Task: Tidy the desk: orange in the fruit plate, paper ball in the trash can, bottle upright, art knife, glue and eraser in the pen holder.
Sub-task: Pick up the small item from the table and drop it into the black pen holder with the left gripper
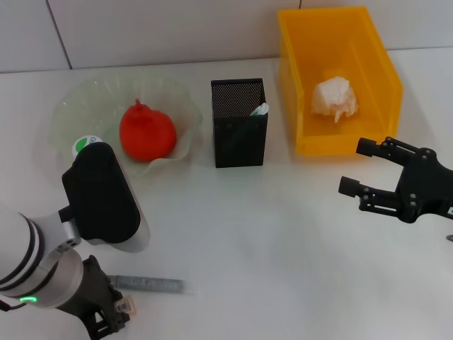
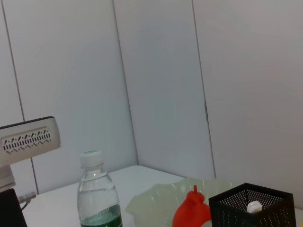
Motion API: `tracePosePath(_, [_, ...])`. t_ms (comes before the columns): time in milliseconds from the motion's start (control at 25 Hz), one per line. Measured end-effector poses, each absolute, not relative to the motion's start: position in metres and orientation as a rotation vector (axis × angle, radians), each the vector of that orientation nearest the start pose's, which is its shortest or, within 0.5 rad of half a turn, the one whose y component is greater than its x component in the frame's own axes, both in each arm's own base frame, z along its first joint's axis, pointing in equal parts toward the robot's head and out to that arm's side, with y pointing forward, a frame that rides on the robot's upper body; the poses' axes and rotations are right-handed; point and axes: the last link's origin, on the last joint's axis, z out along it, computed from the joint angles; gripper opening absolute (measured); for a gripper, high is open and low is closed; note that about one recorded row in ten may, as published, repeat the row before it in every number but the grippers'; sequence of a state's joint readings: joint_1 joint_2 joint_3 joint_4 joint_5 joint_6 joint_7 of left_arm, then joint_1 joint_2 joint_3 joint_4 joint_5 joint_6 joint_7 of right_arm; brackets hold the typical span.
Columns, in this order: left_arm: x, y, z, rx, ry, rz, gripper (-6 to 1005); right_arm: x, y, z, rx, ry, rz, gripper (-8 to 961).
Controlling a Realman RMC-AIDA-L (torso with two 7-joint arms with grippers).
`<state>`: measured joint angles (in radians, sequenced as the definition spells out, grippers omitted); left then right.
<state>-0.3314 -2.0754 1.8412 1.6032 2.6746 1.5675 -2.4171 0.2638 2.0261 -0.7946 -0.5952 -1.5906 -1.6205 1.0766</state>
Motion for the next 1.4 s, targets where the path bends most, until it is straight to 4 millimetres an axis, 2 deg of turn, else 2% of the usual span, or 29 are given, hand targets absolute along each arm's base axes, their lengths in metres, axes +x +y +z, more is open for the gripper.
tracePosePath(160, [-0.193, 0.268, -0.045, -2.8, -0.4, 0.835, 271, 0.312, 0.271, 0.032, -2.435, 0.477, 0.919, 825])
tracePosePath(280, [-0.185, 0.267, -0.043, -2.821, -0.37, 0.798, 271, 0.314, 0.273, 0.038, -2.402, 0.482, 0.924, 825])
tracePosePath(400, [-0.185, 0.267, -0.043, -2.821, -0.37, 0.798, 271, 0.317, 0.273, 0.042, -2.371, 0.496, 0.93, 825])
tracePosePath(480, [-0.154, 0.263, -0.037, -2.887, -0.262, 0.588, 271, 0.325, 0.27, 0.049, -2.331, 0.525, 0.936, 825])
tracePosePath(520, [-0.154, 0.263, -0.037, -2.887, -0.262, 0.588, 271, 0.325, 0.27, 0.049, -2.331, 0.525, 0.936, 826])
tracePosePath(560, [-0.144, 0.264, -0.034, -2.892, -0.22, 0.507, 271, 0.327, 0.269, 0.05, -2.322, 0.535, 0.935, 826])
tracePosePath(640, [-0.144, 0.264, -0.034, -2.892, -0.22, 0.507, 271, 0.331, 0.267, 0.051, -2.309, 0.554, 0.936, 826])
tracePosePath(680, [-0.119, 0.275, -0.032, -2.862, -0.103, 0.316, 271, 0.333, 0.266, 0.051, -2.304, 0.566, 0.932, 826])
tracePosePath(760, [-0.103, 0.29, -0.031, -2.79, -0.019, 0.196, 271, 0.335, 0.265, 0.05, -2.306, 0.573, 0.928, 826])
tracePosePath(840, [-0.103, 0.29, -0.031, -2.79, -0.019, 0.196, 271, 0.335, 0.264, 0.05, -2.306, 0.575, 0.927, 826])
tracePosePath(880, [-0.087, 0.309, -0.029, -2.703, 0.044, 0.041, 271, 0.335, 0.264, 0.049, -2.307, 0.577, 0.927, 826])
tracePosePath(1040, [-0.082, 0.316, -0.026, -2.664, 0.047, -0.018, 271, 0.334, 0.263, 0.048, -2.311, 0.576, 0.932, 825])
tracePosePath(1080, [-0.075, 0.337, -0.022, -2.594, 0.009, -0.162, 271, 0.334, 0.263, 0.047, -2.314, 0.573, 0.934, 825])
tracePosePath(1200, [-0.074, 0.341, -0.023, -2.59, 0.002, -0.187, 271, 0.333, 0.263, 0.047, -2.315, 0.569, 0.935, 826])
tracePosePath(1280, [-0.077, 0.362, -0.038, -2.587, -0.021, -0.263, 271, 0.331, 0.265, 0.047, -2.319, 0.563, 0.94, 826])
tracePosePath(1400, [-0.079, 0.371, -0.046, -2.581, -0.032, -0.278, 271, 0.331, 0.265, 0.047, -2.321, 0.561, 0.942, 826])
